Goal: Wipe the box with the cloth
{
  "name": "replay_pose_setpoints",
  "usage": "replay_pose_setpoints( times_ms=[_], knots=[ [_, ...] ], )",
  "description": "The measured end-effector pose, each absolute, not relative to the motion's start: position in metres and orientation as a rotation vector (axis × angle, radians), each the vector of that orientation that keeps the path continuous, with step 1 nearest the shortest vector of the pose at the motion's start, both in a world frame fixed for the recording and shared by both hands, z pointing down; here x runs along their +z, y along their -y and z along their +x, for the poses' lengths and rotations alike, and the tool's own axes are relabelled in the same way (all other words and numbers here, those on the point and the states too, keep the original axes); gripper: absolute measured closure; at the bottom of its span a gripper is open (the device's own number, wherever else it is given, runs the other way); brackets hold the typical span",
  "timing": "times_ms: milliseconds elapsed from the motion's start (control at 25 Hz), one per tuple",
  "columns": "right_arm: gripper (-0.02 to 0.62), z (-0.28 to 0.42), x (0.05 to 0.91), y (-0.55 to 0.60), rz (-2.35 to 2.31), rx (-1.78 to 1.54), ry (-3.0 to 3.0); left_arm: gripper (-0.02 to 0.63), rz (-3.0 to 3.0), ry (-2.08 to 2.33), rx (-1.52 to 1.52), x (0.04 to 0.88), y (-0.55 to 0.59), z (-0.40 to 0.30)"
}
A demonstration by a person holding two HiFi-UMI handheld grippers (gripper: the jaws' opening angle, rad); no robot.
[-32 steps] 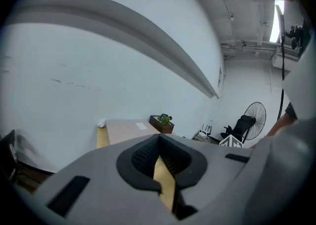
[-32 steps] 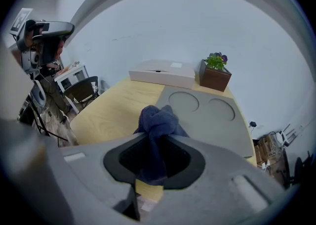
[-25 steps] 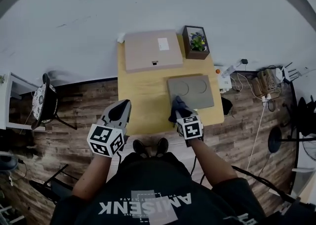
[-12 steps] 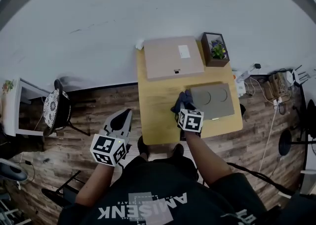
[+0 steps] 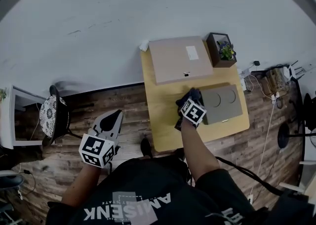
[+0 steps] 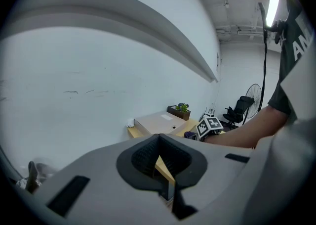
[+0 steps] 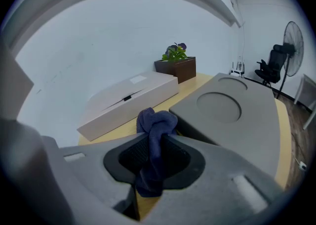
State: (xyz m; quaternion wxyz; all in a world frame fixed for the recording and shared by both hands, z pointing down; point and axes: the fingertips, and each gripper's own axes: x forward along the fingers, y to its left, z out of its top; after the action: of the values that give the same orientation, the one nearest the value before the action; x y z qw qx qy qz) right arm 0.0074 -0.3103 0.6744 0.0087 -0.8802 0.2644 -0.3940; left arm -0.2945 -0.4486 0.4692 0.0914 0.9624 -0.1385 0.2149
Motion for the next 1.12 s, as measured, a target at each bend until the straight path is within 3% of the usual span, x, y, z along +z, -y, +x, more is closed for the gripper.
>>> replay_pose_setpoints(
  times_ms=[1120],
  knots=[
    [0.518,0.004,0.681,0.266,-2.778,-1.204,-0.618,0.604,2.875,0.153,0.671,0.484,0.439,-0.247]
  ],
)
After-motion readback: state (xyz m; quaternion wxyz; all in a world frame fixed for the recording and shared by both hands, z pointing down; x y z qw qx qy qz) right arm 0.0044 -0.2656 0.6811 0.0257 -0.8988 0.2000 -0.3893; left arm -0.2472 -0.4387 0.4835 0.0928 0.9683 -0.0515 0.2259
